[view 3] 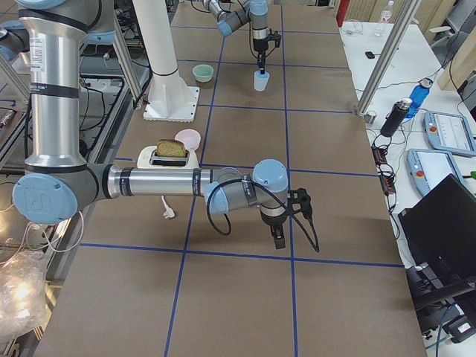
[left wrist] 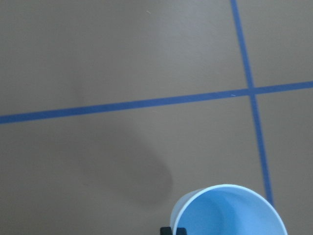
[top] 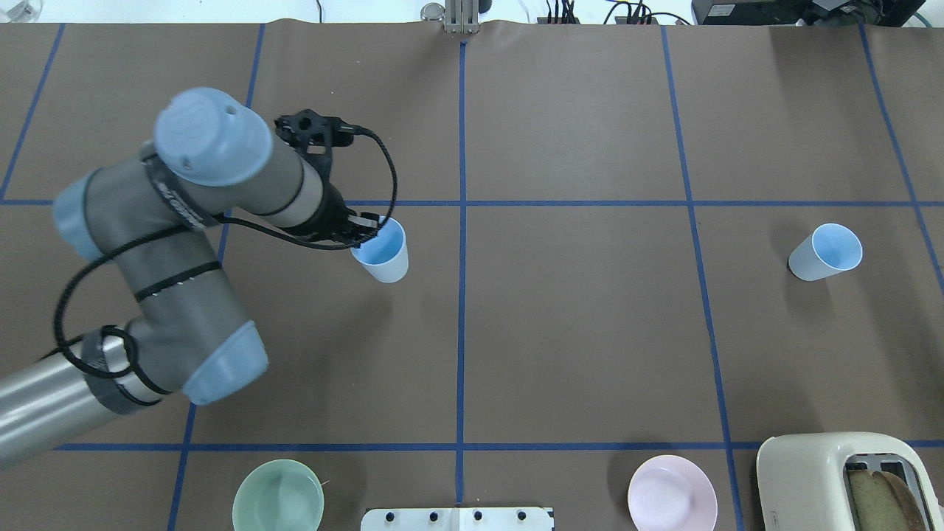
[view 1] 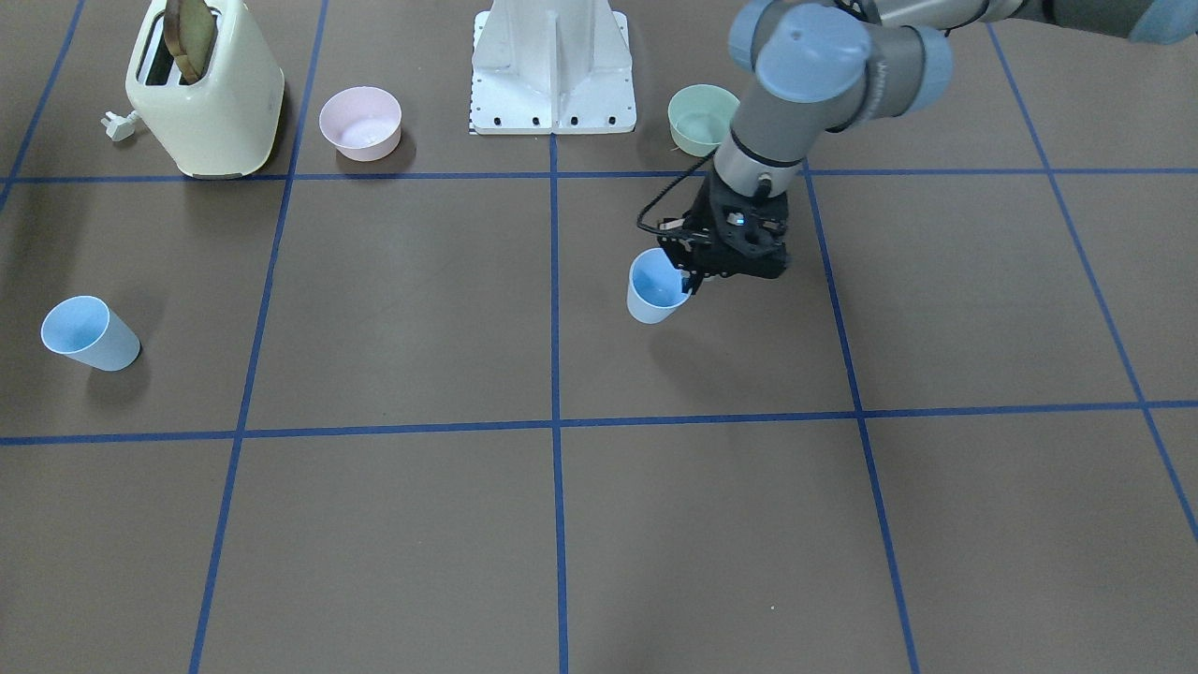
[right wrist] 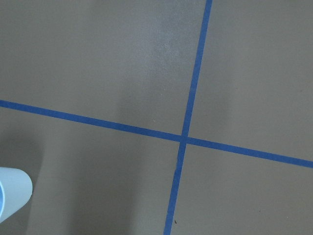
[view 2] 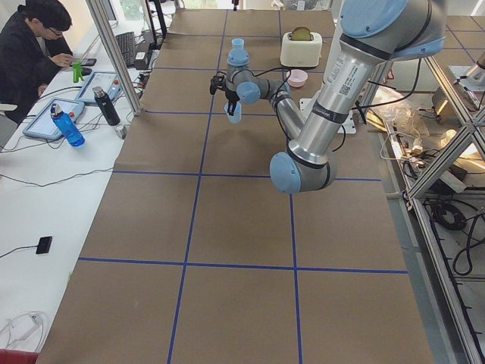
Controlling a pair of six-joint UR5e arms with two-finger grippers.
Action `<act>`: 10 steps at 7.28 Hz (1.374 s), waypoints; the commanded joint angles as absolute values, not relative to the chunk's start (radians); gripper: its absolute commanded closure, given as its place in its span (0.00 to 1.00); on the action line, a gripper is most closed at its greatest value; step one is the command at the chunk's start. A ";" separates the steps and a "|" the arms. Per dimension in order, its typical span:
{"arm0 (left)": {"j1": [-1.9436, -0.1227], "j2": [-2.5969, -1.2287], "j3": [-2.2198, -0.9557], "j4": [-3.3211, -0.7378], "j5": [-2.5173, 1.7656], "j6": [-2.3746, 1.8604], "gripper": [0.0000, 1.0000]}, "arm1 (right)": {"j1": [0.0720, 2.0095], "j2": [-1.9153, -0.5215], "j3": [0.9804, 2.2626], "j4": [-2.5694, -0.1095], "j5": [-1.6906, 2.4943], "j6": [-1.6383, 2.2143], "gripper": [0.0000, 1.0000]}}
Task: Stack blue cups with both arms
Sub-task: 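Carry the light-blue cup with the left gripper to the table center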
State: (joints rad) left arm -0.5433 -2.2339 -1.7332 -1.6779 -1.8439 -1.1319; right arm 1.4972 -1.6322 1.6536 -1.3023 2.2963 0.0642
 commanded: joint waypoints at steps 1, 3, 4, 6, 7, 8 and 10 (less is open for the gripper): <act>-0.473 -2.283 -1.686 -1.678 -1.777 -1.155 1.00 | 1.497 -1.632 1.654 -1.302 2.295 0.066 0.00; -0.450 -2.284 -1.684 -1.681 -1.763 -1.155 1.00 | 1.497 -1.632 1.652 -1.302 2.295 0.066 0.00; -0.448 -2.289 -1.675 -1.683 -1.763 -1.154 1.00 | 1.497 -1.632 1.652 -1.302 2.295 0.066 0.00; -0.443 -2.296 -1.666 -1.683 -1.763 -1.154 0.79 | 1.497 -1.632 1.654 -1.302 2.295 0.066 0.00; -0.440 -2.295 -1.664 -1.683 -1.761 -1.154 0.55 | 1.497 -1.632 1.654 -1.302 2.295 0.066 0.00; -0.434 -2.293 -1.666 -1.683 -1.735 -1.154 0.30 | 1.497 -1.632 1.652 -1.302 2.295 0.066 0.00; -0.440 -2.284 -1.733 -1.678 -1.738 -1.144 0.01 | 1.497 -1.631 1.658 -1.302 2.296 0.067 0.00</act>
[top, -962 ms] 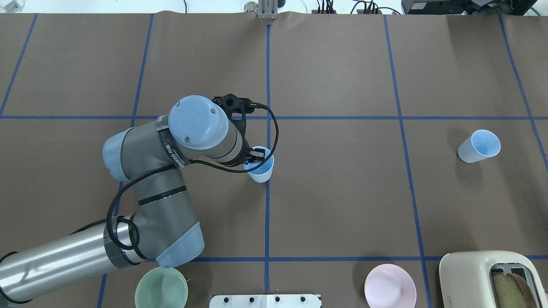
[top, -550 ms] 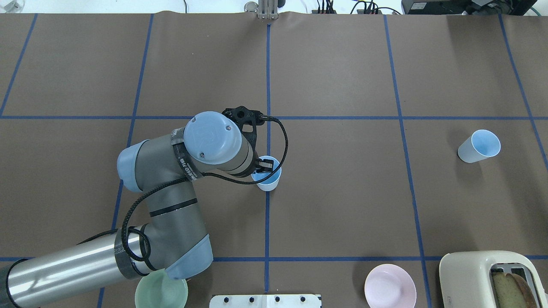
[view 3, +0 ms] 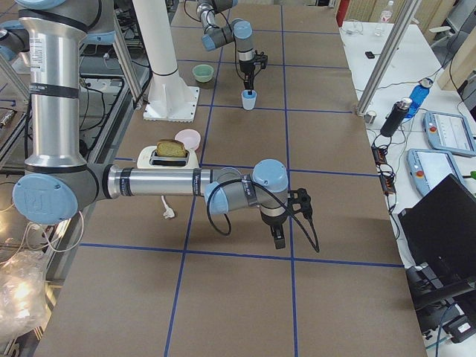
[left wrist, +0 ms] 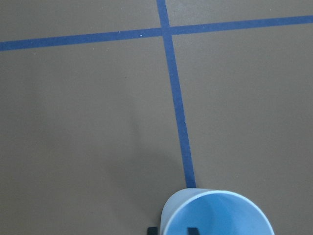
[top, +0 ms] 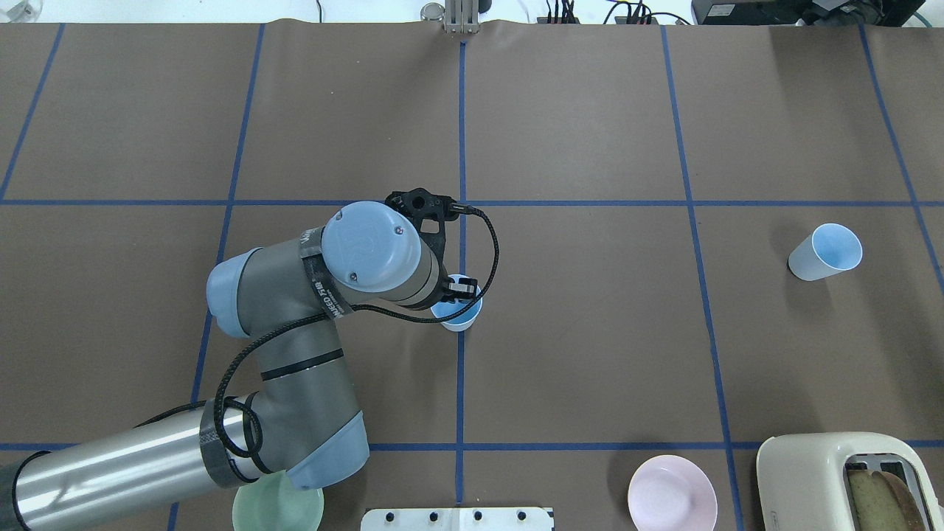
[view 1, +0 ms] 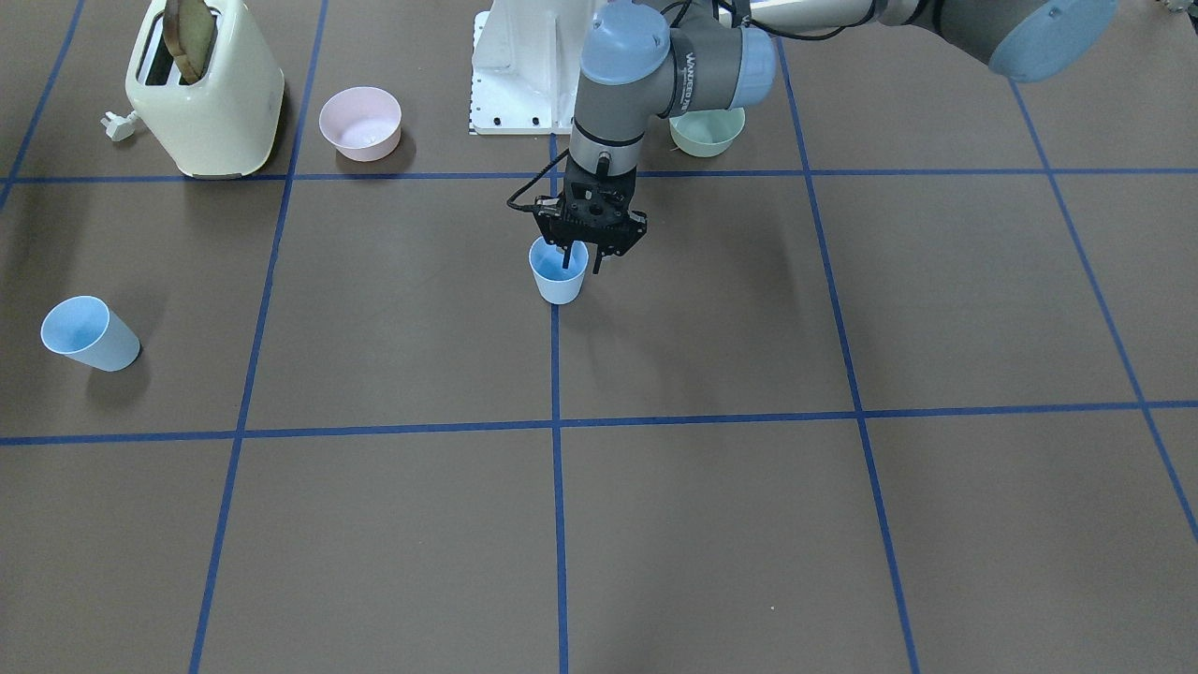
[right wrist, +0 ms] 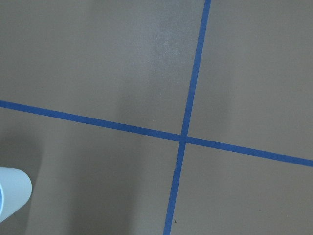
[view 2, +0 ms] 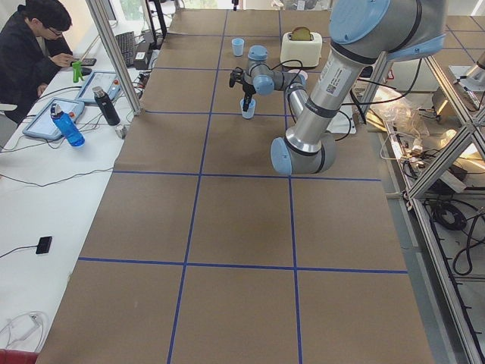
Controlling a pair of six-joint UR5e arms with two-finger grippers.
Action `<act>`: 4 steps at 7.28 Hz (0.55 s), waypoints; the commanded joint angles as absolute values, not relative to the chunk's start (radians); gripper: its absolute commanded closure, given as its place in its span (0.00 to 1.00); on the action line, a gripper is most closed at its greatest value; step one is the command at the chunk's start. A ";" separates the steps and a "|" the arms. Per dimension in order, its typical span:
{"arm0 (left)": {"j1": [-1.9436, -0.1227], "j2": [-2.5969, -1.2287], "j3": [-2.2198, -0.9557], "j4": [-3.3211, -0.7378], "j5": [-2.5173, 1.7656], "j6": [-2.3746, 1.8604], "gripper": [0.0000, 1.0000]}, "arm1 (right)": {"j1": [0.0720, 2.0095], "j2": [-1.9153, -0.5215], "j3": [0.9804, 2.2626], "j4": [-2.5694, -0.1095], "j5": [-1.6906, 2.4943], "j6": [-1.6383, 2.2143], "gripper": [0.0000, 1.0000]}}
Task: Stack blue cups with both arms
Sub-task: 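Open the left gripper, release the cup upright, and withdraw the left arm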
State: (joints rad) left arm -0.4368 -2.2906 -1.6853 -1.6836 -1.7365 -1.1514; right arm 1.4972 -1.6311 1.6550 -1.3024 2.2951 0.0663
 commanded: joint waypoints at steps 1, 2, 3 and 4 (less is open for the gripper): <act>-0.477 -2.267 -1.764 -1.674 -1.746 -1.132 0.01 | 1.497 -1.628 1.658 -1.302 2.296 0.071 0.00; -0.542 -2.228 -1.810 -1.642 -1.817 -1.062 0.01 | 1.497 -1.628 1.667 -1.302 2.299 0.095 0.00; -0.639 -2.173 -1.891 -1.567 -1.904 -0.966 0.01 | 1.493 -1.626 1.696 -1.302 2.307 0.148 0.00; -0.746 -2.130 -1.931 -1.515 -1.981 -0.851 0.01 | 1.464 -1.628 1.728 -1.302 2.310 0.213 0.00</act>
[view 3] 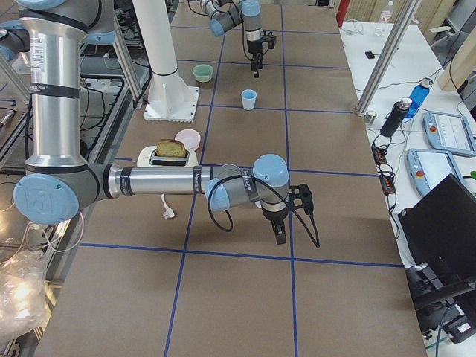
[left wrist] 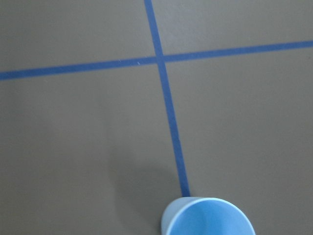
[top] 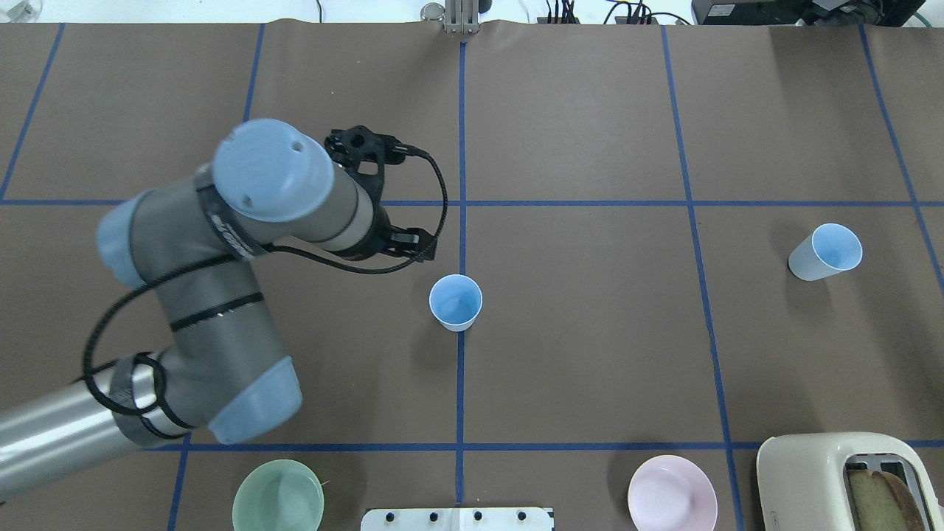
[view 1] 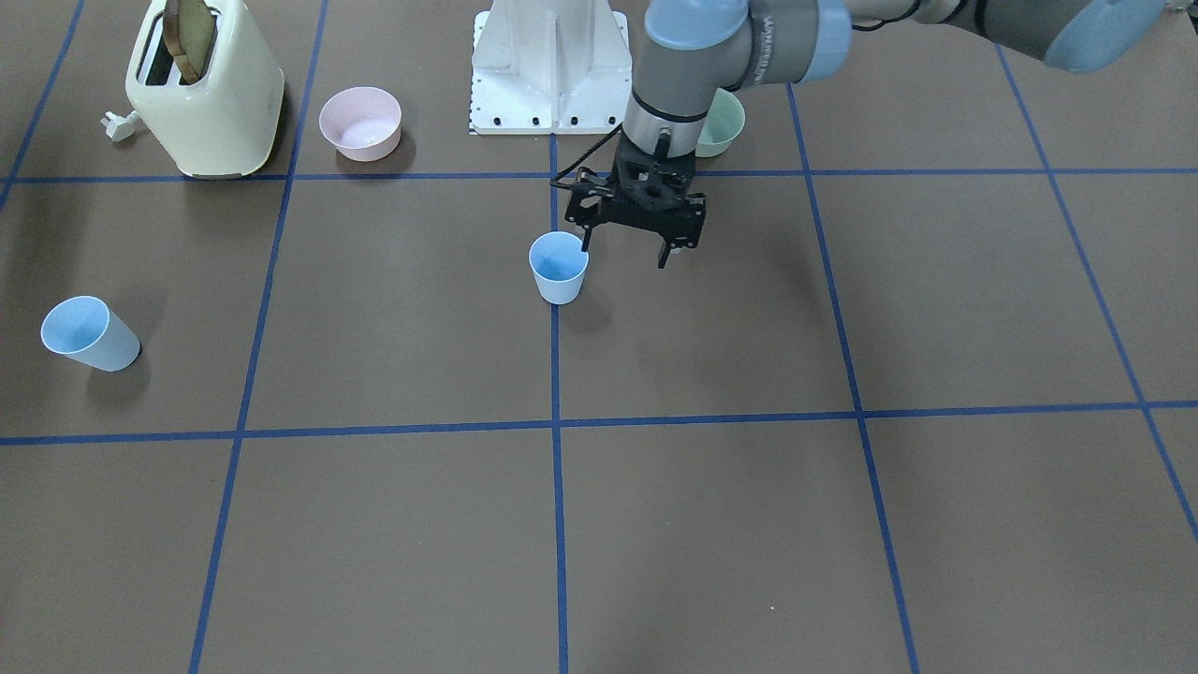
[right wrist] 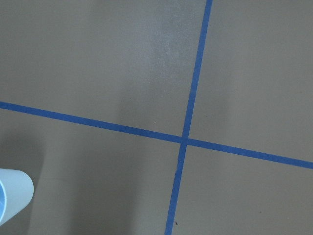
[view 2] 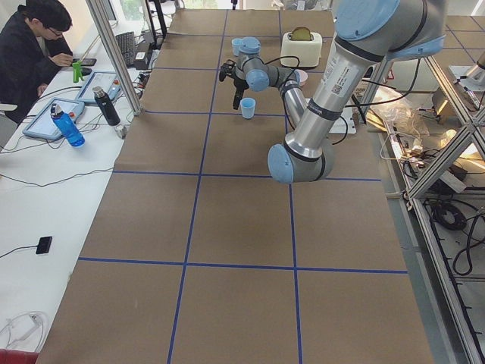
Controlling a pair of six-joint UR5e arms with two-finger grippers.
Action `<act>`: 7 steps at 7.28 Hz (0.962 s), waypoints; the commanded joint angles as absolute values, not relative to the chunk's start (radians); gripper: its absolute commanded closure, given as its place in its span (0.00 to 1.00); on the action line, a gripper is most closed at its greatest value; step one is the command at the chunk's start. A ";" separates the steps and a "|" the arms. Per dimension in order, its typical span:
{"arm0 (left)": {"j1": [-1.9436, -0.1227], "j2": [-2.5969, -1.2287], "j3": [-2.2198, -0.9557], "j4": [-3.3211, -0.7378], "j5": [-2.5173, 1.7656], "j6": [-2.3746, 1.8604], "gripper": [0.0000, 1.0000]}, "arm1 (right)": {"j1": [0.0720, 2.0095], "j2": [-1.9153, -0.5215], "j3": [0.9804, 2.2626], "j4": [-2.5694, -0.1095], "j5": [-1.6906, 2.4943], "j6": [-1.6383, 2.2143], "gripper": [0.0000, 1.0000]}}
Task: Stack blue cups with both arms
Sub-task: 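Open the left gripper, release the cup upright, and withdraw the left arm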
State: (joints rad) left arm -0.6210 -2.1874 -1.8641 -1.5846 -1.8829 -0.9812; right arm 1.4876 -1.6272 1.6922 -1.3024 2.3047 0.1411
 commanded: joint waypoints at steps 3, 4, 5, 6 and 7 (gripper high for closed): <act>-1.135 -1.924 -1.889 -1.505 -2.214 -0.320 0.01 | 1.327 -1.638 1.840 -1.304 2.298 0.439 0.00; -1.293 -1.861 -1.817 -1.506 -2.280 -0.113 0.01 | 1.275 -1.637 1.854 -1.302 2.274 0.507 0.00; -1.428 -1.826 -1.728 -1.503 -2.317 0.085 0.01 | 1.241 -1.638 1.859 -1.302 2.243 0.527 0.00; -1.521 -1.774 -1.639 -1.515 -2.328 0.223 0.01 | 1.223 -1.641 1.859 -1.302 2.237 0.528 0.00; -1.558 -1.728 -1.588 -1.516 -2.323 0.364 0.01 | 1.195 -1.643 1.856 -1.302 2.235 0.528 0.00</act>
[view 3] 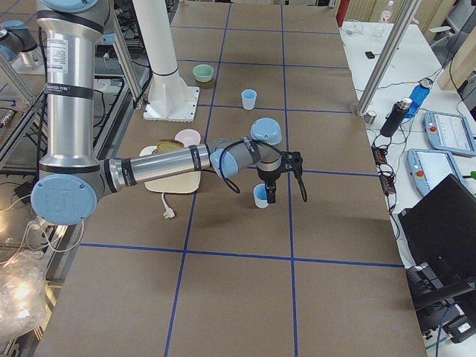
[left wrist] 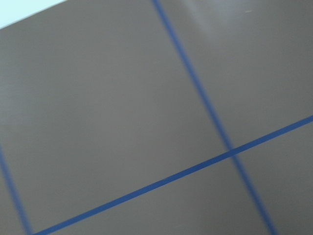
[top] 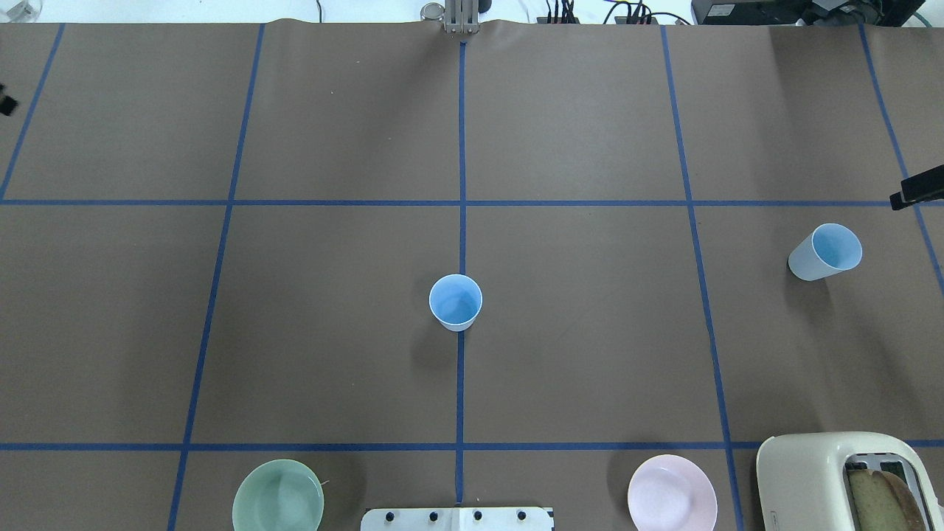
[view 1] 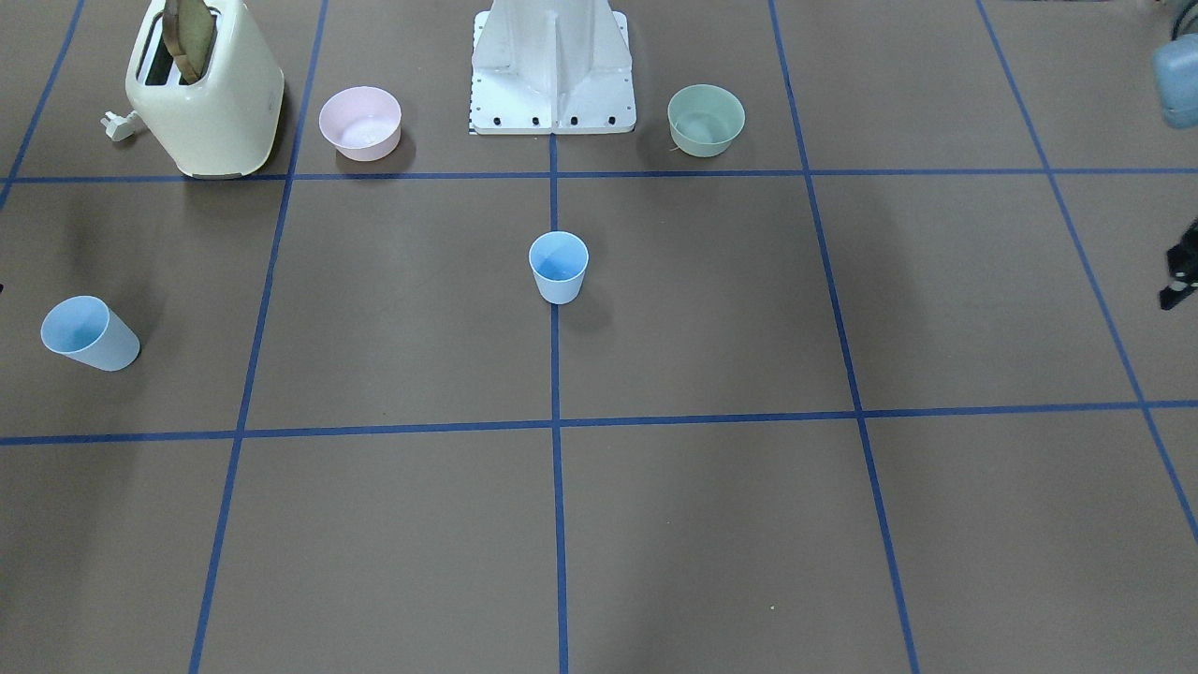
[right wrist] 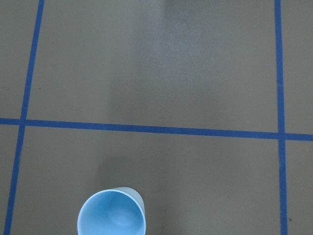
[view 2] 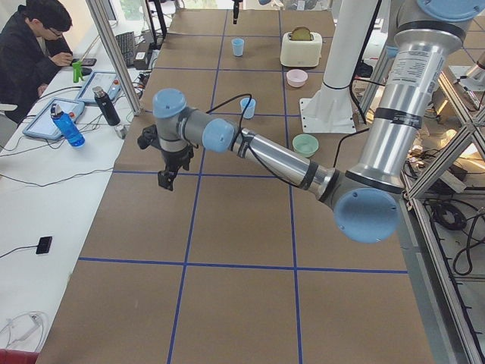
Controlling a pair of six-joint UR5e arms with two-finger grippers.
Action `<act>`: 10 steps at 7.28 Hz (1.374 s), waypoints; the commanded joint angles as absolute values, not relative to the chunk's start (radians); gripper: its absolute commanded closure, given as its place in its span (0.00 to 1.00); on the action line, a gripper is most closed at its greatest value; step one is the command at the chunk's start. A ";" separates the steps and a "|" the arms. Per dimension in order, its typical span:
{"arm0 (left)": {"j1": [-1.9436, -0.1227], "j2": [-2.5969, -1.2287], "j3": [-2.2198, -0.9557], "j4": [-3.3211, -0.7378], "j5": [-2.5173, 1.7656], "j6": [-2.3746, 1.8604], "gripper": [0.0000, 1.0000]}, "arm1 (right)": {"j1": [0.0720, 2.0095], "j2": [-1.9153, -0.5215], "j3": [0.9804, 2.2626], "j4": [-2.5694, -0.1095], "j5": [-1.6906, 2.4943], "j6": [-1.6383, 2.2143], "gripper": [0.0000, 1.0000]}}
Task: Stack blue cups with both arms
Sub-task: 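Lower the right gripper onto the other light-blue cup and grasp its rim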
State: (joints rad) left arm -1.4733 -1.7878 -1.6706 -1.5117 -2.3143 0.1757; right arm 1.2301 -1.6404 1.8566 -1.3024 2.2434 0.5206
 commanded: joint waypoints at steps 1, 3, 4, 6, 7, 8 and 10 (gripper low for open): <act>-1.580 -1.715 -1.545 -1.505 -2.319 0.385 0.01 | 1.174 -1.641 1.849 -1.302 2.224 0.526 0.00; -1.595 -1.654 -1.526 -1.551 -2.321 0.384 0.01 | 1.132 -1.615 1.803 -1.302 2.203 0.518 0.00; -1.595 -1.646 -1.525 -1.551 -2.321 0.382 0.01 | 1.117 -1.599 1.766 -1.301 2.188 0.515 0.00; -1.595 -1.638 -1.525 -1.551 -2.321 0.382 0.01 | 1.100 -1.588 1.729 -1.284 2.186 0.517 0.05; -1.595 -1.638 -1.525 -1.551 -2.321 0.382 0.01 | 1.094 -1.586 1.682 -1.228 2.184 0.523 0.19; -1.594 -1.634 -1.525 -1.552 -2.321 0.382 0.01 | 1.092 -1.586 1.643 -1.185 2.187 0.526 0.60; -1.594 -1.632 -1.525 -1.552 -2.322 0.382 0.01 | 1.077 -1.586 1.652 -1.178 2.194 0.526 0.99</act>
